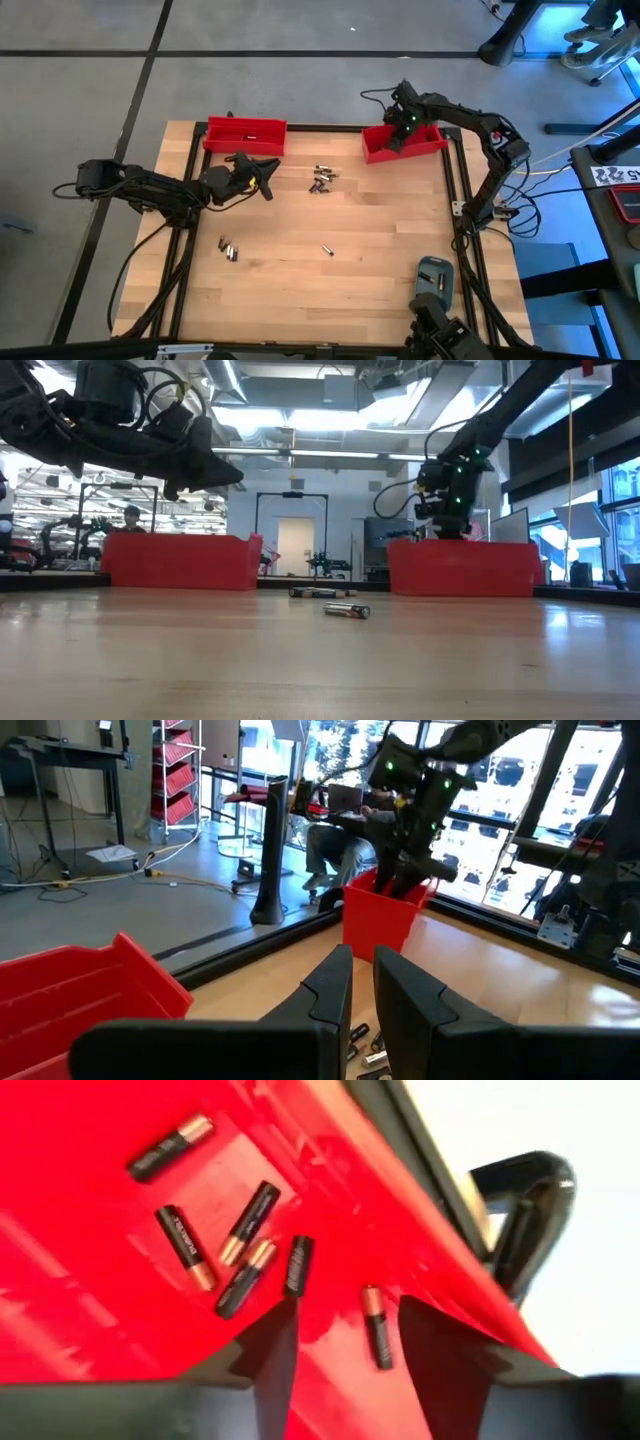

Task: Sort batteries
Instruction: Adjust the right red bin

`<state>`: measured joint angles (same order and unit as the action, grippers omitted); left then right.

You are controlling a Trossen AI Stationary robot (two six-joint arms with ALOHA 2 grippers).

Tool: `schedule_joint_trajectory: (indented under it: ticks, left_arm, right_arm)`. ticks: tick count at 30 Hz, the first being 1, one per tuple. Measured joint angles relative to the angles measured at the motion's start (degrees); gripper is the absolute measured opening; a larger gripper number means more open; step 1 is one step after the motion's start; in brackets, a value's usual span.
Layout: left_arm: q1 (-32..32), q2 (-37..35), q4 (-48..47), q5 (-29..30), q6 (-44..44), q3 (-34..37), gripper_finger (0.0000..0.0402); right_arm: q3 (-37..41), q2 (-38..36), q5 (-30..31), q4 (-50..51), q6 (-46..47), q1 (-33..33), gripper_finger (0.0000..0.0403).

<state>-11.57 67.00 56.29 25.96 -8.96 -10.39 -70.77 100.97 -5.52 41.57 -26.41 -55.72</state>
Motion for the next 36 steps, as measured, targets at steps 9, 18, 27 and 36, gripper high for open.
schedule_joint_trajectory:
  ticks: [9, 18, 27, 36]
  left_arm:
    - [0.0, 0.0, -0.1, 0.0, -0.2, 0.0, 0.0035]
    - [0.4, 0.0, -0.4, 0.0, -0.6, 0.0, 0.0035]
    - [1.2, 0.0, -0.5, -0.1, 0.4, 0.0, 0.0035]
    - [1.0, 0.0, -1.0, -0.1, 0.1, 0.0, 0.0035]
  right_arm:
    - [-14.0, -0.7, 0.0, 14.8, 2.2, 1.3, 0.0201]
    - [-11.3, -5.5, -18.8, 15.1, -3.0, 10.4, 0.0201]
    - [3.7, -5.7, 2.0, -0.6, 0.9, 23.4, 0.0201]
    - [5.8, -5.8, 11.0, -11.6, 2.4, 24.2, 0.0201]
